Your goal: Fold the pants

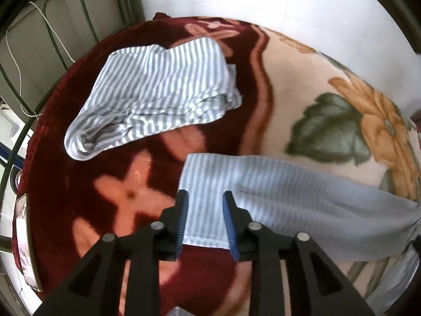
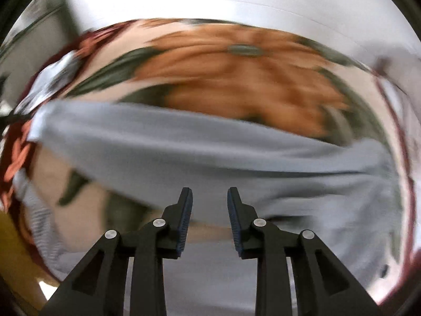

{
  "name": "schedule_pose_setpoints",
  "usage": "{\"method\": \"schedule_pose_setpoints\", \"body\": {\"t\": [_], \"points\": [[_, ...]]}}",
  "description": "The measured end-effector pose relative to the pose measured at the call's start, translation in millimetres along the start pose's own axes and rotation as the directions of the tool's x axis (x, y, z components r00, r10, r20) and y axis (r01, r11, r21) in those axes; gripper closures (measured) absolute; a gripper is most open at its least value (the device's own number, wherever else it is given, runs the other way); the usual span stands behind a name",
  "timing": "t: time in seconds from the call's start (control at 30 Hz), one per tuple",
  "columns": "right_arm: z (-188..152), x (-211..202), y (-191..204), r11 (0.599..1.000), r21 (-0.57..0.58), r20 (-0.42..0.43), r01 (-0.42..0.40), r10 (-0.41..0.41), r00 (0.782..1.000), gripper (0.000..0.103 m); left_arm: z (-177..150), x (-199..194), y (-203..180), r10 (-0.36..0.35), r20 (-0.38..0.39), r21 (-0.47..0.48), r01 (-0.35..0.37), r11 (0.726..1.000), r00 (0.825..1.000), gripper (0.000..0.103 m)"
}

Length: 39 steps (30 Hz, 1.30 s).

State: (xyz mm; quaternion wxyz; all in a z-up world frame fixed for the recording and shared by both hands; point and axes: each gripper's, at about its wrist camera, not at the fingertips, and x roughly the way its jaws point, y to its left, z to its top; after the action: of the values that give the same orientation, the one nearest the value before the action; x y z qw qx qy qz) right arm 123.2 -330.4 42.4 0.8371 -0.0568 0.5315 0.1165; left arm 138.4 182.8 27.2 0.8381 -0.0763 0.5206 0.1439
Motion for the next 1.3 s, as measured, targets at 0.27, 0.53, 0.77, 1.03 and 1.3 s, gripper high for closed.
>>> {"method": "schedule_pose_setpoints", "body": {"t": [0.27,0.53,0.77,1.03,1.3], "points": [[12.3,-13.4,-169.6,0.952,0.271,-0.017,0.142,-0.143,0.99,0.072,8.8,-26.4,-87.8,-0.1,0.006,0.139,0.098,0.985,0.995,0.068],[6.0,-3.3,-240.0,0.929,0.329,-0.072,0.168,-0.153,0.986,0.072,-3.2,-27.5,-232.3,-0.242,-0.065,0.391,0.248,0.886,0.968,0.067],[-3.7,15.3,-274.8,0.934,0.314,-0.11,0.172,-0.144,0.983,0.072,-21.9,-15.5,-321.7,-0.272,-0.136,0.519,0.303,0.799,0.952,0.06],[-0.8,36.8,-304.5,0.918,0.377,-0.112,0.126,-0.09,0.99,0.072,-38.1,-4.2,-383.1,-0.318,-0.178,0.611,0.358,0.706,0.931,0.041],[4.7,53.8,-304.9,0.916,0.389,-0.114,0.095,-0.054,0.992,0.072,-50.0,12.7,-412.5,-0.293,-0.212,0.748,0.348,0.566,0.932,0.036]]}}
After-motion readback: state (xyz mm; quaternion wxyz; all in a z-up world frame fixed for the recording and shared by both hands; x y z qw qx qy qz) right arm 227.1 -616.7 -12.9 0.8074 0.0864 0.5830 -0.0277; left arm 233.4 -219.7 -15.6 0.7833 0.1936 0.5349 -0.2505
